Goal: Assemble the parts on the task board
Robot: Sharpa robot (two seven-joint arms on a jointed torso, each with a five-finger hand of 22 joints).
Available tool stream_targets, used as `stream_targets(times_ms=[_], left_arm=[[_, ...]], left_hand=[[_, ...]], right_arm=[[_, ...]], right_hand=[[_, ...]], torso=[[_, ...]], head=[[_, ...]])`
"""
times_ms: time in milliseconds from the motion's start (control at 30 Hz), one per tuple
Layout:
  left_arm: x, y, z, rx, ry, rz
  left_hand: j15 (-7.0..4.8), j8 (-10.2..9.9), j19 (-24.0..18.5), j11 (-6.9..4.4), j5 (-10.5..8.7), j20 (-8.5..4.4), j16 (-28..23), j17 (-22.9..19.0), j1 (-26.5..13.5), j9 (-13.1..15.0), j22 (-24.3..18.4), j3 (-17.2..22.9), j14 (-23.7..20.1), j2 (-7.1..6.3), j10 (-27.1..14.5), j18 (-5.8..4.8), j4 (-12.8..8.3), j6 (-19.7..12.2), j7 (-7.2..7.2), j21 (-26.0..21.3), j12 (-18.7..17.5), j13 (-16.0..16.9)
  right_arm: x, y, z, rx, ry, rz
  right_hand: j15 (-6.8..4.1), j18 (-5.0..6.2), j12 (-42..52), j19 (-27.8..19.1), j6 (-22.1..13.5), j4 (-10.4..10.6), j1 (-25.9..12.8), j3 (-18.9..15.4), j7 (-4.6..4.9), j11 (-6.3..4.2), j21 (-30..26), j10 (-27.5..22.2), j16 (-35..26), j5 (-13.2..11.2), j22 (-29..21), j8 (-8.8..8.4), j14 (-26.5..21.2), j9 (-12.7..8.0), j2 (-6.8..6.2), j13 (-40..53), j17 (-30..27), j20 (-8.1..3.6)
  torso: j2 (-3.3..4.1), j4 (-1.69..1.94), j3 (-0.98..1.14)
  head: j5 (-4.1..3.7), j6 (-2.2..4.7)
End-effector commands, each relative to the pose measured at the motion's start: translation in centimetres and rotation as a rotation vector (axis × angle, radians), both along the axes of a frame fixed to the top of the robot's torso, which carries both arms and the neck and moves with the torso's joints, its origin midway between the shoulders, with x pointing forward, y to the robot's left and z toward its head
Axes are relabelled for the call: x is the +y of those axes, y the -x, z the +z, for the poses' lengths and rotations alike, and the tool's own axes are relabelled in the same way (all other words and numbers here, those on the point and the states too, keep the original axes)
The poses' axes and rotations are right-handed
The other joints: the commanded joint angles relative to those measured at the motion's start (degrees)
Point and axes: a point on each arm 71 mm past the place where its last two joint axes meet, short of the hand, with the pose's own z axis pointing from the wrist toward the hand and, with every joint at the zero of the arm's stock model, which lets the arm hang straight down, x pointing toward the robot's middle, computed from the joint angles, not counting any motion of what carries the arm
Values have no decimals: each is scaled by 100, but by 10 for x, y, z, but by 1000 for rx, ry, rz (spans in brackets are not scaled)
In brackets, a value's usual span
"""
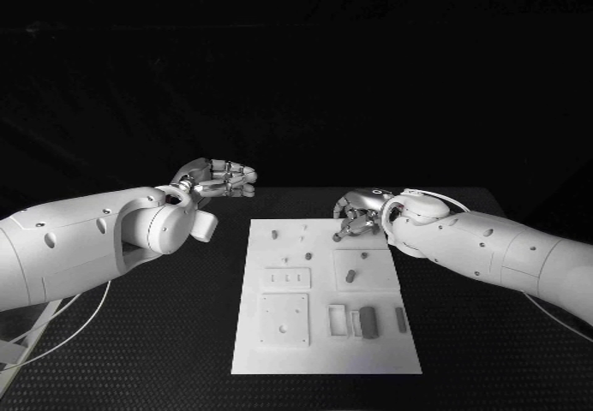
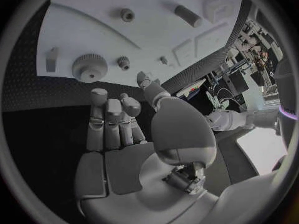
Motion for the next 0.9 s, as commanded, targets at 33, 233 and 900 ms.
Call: stream_targets(times_ms=[33, 233, 900], left_arm=[[-3, 0, 2, -16, 5, -15], [1, -1, 1, -16, 1, -6], [3, -1, 1, -14, 1, -4]], left_hand=[[13, -20, 4, 21, -26, 22, -22, 5, -77, -8, -10, -31, -23, 0, 4, -38, -2, 9, 21, -28, -36, -9], [13, -42, 7, 26, -25, 21, -36, 13, -96, -23, -11, -38, -19, -10, -2, -37, -4, -10, 47, -34, -56, -16], [15, -51, 4, 27, -26, 22, -54, 19, -101, -32, -14, -38, -23, -12, 1, -38, -7, -14, 53, -43, -69, -19]], right_arm=[[-2, 1, -5, 4, 58, 7], [1, 2, -7, 4, 76, 11], [-2, 3, -12, 5, 89, 11]], right_hand=[[22, 83, 44, -11, 20, -3, -44, 49, 31, -8, 52, -8, 54, -4, 147, -22, 13, -11, -4, 13, 19, -49], [22, 83, 94, -16, 29, -5, -19, 67, 31, -7, 129, 25, 112, -4, 144, -36, 27, -16, -29, 33, 47, -67], [11, 83, 213, 10, 47, -5, -16, 110, 13, -22, 314, 119, 340, -4, 141, -66, 219, -30, 6, 71, 298, -113]], torso=[[61, 30, -25], [121, 45, -36], [234, 73, -28]], head=[[5, 8], [-13, 32], [-81, 85]])
